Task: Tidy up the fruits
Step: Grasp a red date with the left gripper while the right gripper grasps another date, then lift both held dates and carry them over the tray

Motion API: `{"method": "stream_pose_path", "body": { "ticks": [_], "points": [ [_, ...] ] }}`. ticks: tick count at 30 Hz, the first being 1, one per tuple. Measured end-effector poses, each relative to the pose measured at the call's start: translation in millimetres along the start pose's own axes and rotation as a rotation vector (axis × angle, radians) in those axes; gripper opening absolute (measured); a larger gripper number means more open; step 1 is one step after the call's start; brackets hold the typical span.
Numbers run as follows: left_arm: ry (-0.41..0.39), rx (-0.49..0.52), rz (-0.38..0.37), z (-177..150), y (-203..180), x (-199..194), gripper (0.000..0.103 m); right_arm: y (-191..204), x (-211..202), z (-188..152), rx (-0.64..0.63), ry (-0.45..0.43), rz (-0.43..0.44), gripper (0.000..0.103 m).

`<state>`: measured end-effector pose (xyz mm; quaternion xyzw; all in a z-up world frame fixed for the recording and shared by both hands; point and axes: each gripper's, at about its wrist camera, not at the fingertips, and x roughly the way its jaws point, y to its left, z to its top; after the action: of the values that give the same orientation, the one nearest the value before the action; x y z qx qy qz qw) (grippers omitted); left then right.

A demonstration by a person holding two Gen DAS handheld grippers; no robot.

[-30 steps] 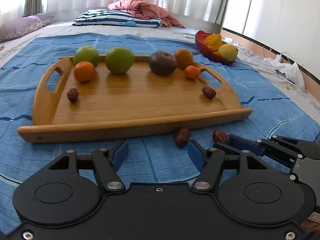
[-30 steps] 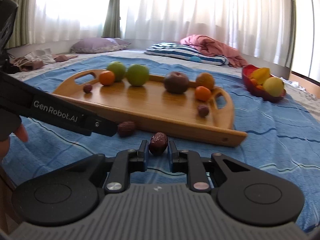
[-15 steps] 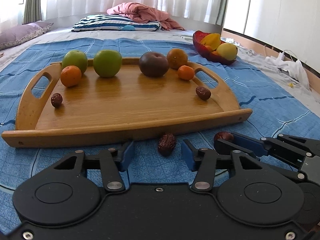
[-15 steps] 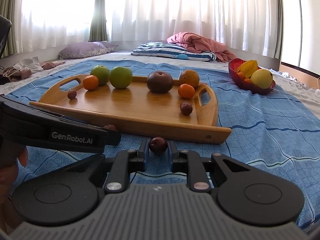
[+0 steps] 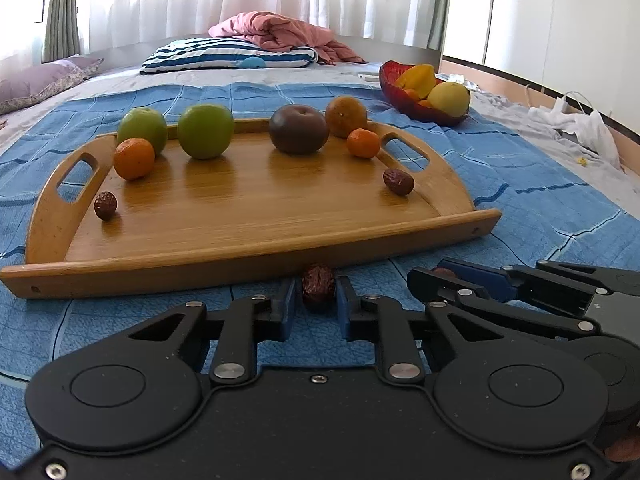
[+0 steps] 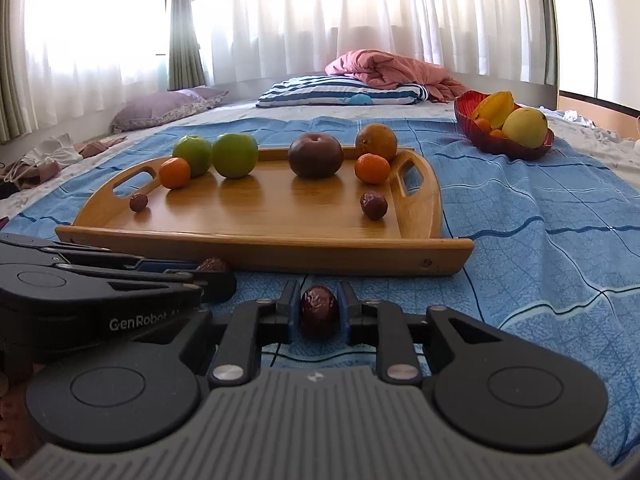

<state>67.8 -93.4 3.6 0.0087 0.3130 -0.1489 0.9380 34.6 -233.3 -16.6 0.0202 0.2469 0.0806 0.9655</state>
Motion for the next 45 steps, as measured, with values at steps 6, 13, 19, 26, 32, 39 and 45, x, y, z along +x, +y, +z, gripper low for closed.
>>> {"method": "stream_pose_path", "body": {
  "ticks": [6,13,19,26,32,39,45],
  "points": [
    [0.0,-0.016,-0.009,-1,3,1,0.02,3,-1,-3,-0.018,-0.007,-0.011,0.031],
    [-0.025,-0.024,0.013,-3,5,-3,0.019,6,-6,-6,-0.017,-0.029,-0.044,0.032],
    [-0.051,-0.026,0.051,-8,6,-12,0.018,8,-15,-12,-0.005,-0.057,-0.081,0.036],
    [-0.065,-0.032,0.071,-12,8,-13,0.02,10,-16,-16,0.031,-0.08,-0.104,0.04],
    [-0.066,-0.036,0.074,-11,9,-10,0.02,13,-10,-13,0.031,-0.074,-0.108,0.036],
    [-0.064,-0.045,0.074,-11,10,-6,0.02,16,-6,-13,0.026,-0.065,-0.114,0.027],
    [-0.07,-0.029,0.076,-7,8,-12,0.018,18,-8,-8,0.019,-0.066,-0.084,0.023]
  ]
}}
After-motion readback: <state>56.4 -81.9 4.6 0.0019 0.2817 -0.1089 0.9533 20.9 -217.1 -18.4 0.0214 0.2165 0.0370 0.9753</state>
